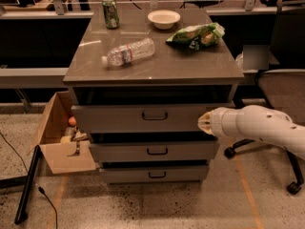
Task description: Close top drawer
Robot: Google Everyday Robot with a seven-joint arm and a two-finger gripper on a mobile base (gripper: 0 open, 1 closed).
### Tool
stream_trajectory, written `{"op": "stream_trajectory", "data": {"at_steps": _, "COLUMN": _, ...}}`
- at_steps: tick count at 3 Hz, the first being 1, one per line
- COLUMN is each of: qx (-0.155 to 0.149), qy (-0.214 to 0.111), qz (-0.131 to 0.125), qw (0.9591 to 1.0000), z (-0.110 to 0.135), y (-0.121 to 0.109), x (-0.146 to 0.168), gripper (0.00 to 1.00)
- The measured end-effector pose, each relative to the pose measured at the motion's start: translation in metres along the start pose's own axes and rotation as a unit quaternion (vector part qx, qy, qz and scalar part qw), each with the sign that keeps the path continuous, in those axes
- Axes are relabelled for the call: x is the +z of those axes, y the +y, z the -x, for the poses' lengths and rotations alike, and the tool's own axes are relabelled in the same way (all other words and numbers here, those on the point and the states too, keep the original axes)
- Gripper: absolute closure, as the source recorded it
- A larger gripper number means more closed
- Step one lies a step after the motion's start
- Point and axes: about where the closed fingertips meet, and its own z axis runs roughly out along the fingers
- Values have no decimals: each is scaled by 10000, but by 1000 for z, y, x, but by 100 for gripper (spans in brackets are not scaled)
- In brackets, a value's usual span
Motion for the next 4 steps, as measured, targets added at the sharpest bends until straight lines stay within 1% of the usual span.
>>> {"op": "stream_trajectory", "data": {"at_steps": 1, "qx": 165, "qy": 67, "qz": 135, "qw": 9998, "z": -2, "y": 6, "x": -29, "gripper": 100}}
{"op": "stream_trajectory", "data": {"at_steps": 2, "qx": 403, "qy": -90, "qz": 210, "qw": 9989, "z": 0, "y": -3, "x": -66, "gripper": 100}}
{"op": "stream_trajectory", "data": {"at_steps": 3, "qx": 619, "qy": -313, "qz": 124, "qw": 9975, "z": 13, "y": -30, "x": -117, "gripper": 100}}
{"op": "stream_trajectory", "data": {"at_steps": 4, "qx": 637, "qy": -352, "qz": 183, "qw": 9972, "z": 16, "y": -27, "x": -116, "gripper": 83}}
